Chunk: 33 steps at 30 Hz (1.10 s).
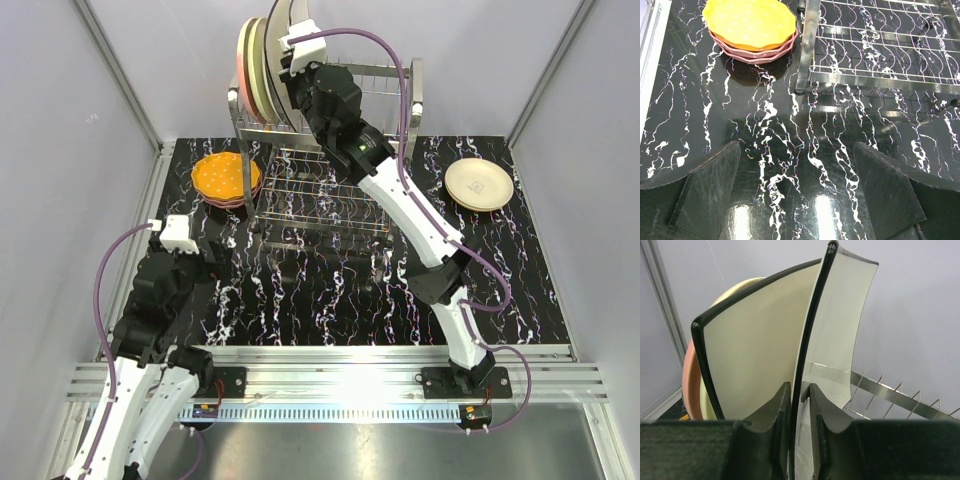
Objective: Unload the plates from the dish rack
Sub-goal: Grab a plate with the right arm
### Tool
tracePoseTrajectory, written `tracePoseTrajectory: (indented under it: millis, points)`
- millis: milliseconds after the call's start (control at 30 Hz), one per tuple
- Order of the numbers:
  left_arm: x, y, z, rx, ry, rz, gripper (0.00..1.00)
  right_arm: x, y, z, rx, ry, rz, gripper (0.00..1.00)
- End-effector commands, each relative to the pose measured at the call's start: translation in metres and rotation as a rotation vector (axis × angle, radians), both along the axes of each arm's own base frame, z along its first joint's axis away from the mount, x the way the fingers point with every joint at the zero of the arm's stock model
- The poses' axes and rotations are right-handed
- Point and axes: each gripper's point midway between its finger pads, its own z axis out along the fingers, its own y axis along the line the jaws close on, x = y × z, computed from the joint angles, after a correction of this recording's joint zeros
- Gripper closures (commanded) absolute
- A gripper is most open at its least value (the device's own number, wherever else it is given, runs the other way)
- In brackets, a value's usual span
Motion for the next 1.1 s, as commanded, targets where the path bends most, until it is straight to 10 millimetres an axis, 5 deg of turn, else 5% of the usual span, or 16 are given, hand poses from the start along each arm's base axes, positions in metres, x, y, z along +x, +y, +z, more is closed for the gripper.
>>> tracePoseTrajectory:
  millis: [0, 1067]
  points:
    - [0.005, 0.001, 0.009, 0.005, -0.043, 0.005, 0.01, -0.044, -0.026, 0.121, 0.280, -0.279, 0.055, 1.00]
    - [0.005, -0.001, 0.009, 0.006, -0.043, -0.011, 0.01, -0.056, -0.050, 0.155, 0.418, -0.360, 0.011, 1.00]
